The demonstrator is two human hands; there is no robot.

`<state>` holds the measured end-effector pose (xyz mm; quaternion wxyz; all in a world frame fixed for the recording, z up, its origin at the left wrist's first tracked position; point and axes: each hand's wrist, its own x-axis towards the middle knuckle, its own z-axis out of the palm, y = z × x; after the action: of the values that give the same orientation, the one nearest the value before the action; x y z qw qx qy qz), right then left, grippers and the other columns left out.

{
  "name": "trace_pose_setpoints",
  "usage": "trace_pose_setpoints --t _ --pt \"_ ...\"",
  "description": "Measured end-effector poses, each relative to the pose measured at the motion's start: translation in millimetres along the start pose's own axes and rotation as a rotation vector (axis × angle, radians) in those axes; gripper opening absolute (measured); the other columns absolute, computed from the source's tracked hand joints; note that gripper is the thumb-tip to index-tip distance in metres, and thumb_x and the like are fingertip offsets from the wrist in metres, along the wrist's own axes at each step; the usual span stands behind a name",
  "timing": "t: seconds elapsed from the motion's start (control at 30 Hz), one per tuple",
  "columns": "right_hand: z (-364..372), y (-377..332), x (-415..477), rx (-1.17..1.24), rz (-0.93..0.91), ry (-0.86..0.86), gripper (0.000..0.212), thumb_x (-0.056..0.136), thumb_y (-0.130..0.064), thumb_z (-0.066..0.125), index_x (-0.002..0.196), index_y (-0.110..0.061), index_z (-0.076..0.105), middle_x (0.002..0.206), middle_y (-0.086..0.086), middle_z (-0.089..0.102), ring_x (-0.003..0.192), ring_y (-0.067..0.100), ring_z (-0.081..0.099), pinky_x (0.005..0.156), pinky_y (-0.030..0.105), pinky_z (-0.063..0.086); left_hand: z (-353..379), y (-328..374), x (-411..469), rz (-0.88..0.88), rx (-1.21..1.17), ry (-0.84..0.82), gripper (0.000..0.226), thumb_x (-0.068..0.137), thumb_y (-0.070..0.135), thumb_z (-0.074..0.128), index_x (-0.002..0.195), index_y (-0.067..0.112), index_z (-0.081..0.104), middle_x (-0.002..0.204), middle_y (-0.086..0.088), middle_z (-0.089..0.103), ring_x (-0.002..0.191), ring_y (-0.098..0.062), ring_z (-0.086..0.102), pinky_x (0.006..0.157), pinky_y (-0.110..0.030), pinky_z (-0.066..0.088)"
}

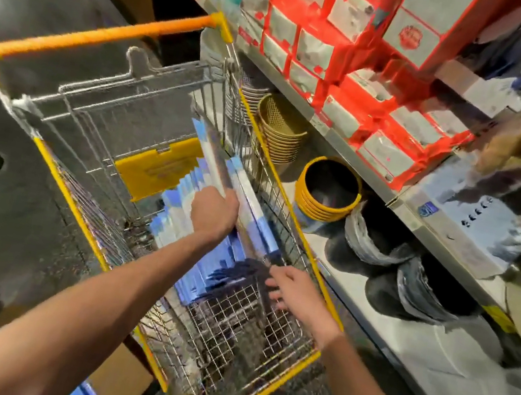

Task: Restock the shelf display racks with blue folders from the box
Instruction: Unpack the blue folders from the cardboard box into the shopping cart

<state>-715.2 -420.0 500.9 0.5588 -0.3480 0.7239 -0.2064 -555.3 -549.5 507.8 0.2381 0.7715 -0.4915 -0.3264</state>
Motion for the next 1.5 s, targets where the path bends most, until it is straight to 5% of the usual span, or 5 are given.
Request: trace_pose_setpoints --t 0.5,0.63,0.83,1.17,1.5 --pt "-22.5 7.4 66.3 -0.111 0.012 -0.131 0.031 0.104 -0.039 0.043 0.117 -0.018 0.062 0.107 -0.003 0.070 0.092 0.015 0.069 0.083 0.036 0.058 85.6 -3.0 37.5 -0.083 0.130 -0.017 0.052 0.108 0.033 0.037 0.061 0.012 0.036 0.058 -0.003 0.042 0.054 -0.020 0.041 0.052 -0.032 0.027" --pt "-28.0 12.5 87.8 -0.088 0.050 -0.177 0.029 0.105 -0.036 0.043 0.112 -0.017 0.062 0.106 0.000 0.069 0.086 0.013 0.066 0.078 0.031 0.058 97.6 -9.4 51.1 -0.112 0.323 -0.109 0.042 0.104 0.041 0.040 0.105 0.002 0.057 0.088 -0.013 0.065 0.087 -0.037 0.062 0.077 -0.039 0.045" --pt "-11.7 8.7 108.5 -0.095 0.071 -0.183 0.031 0.105 -0.033 0.044 0.110 -0.009 0.064 0.104 0.005 0.072 0.073 0.009 0.061 0.060 0.019 0.048 85.2 -29.8 48.2 -0.102 0.155 -0.159 0.054 0.102 0.034 0.050 0.146 0.003 0.043 0.127 -0.020 0.065 0.116 -0.037 0.062 0.093 -0.039 0.046" --pt "79.5 -15.5 82.4 -0.190 -0.081 -0.217 0.029 0.104 -0.028 0.044 0.091 -0.011 0.064 0.092 0.013 0.072 0.077 0.025 0.067 0.069 0.040 0.052 -2.0 -90.2 -0.8 0.038 -0.036 -0.031 0.030 0.102 0.027 0.054 0.127 0.012 0.063 0.100 0.000 0.070 0.078 -0.010 0.063 0.068 -0.021 0.045" --pt "221.6 -9.0 -19.5 -0.248 -0.393 -0.032 0.025 0.100 -0.022 0.051 0.093 -0.010 0.071 0.093 0.005 0.070 0.090 0.022 0.062 0.077 0.032 0.043 -137.7 -231.5 -93.8 0.003 -0.310 0.316 0.022 0.099 0.032 0.050 0.096 0.021 0.069 0.070 0.004 0.071 0.054 -0.008 0.059 0.062 -0.039 0.054"
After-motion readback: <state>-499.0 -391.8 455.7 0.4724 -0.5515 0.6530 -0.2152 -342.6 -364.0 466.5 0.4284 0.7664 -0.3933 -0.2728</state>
